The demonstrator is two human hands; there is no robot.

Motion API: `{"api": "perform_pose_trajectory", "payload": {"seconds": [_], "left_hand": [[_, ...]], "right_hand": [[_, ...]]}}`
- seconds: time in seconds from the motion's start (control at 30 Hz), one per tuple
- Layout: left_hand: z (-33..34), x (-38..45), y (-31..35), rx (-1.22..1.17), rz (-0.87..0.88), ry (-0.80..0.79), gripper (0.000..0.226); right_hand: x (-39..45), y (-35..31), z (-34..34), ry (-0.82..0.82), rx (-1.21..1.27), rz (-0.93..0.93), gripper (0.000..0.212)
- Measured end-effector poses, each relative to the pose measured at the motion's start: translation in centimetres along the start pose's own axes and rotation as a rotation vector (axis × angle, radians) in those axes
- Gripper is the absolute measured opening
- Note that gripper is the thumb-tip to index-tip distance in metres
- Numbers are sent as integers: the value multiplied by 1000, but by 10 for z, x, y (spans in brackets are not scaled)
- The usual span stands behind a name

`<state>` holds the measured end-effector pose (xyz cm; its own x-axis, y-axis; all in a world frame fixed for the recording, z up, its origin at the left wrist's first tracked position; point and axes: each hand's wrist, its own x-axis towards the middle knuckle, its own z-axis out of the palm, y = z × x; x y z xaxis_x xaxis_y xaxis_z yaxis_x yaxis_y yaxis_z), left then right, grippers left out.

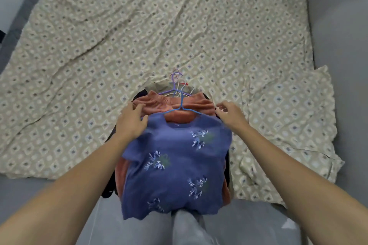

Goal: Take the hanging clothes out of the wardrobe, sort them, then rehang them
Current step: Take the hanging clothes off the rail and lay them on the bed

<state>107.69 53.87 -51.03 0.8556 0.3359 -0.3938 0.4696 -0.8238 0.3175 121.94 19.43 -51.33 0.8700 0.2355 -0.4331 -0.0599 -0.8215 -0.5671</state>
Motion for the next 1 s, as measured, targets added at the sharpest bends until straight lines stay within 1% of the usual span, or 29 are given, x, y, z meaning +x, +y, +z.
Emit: {"api": "perform_pose_trajectory", "payload": {"seconds": [0.1,0.2,0.27,0.37,0.47,0.57,0.7,0.8,0.87,0.9,0.93,1.0], "left_hand": [[-12,-28,-9,-17,-12,23,38],[-34,-63,-30,-15,-53,93,45],[-49,-92,-48,-12,-97,157,54],[-73,-138,-74,-7,-152,273,60],[-96,-209,-116,-20,-283,382,62],[-105,-295,-154,-45,-451,493,62],[-105,-425,-181,-22,-672,665,61],[-85,-532,-187,9,-849,744,62],[-58,-612,-181,-4,-1000,803,62],[-46,-644,-174,-15,-1049,829,62],[-39,-657,-168,-19,-1056,840,62],[-11,-720,-148,-36,-1181,867,63]], "right_hand": [[-8,-20,7,-62,-36,-85,10],[-22,-63,27,-108,-122,-258,40],[-36,-101,47,-114,-224,-390,42],[-63,-170,72,-122,-271,-609,47],[-105,-249,103,-201,-291,-828,58],[-156,-313,139,-284,-309,-1040,60],[-247,-373,185,-377,-313,-1295,55],[-336,-397,219,-466,-314,-1474,58],[-414,-398,245,-540,-320,-1630,60],[-447,-394,255,-572,-320,-1686,61],[-463,-391,259,-596,-327,-1691,60],[-535,-375,275,-649,-330,-1816,59]]}}
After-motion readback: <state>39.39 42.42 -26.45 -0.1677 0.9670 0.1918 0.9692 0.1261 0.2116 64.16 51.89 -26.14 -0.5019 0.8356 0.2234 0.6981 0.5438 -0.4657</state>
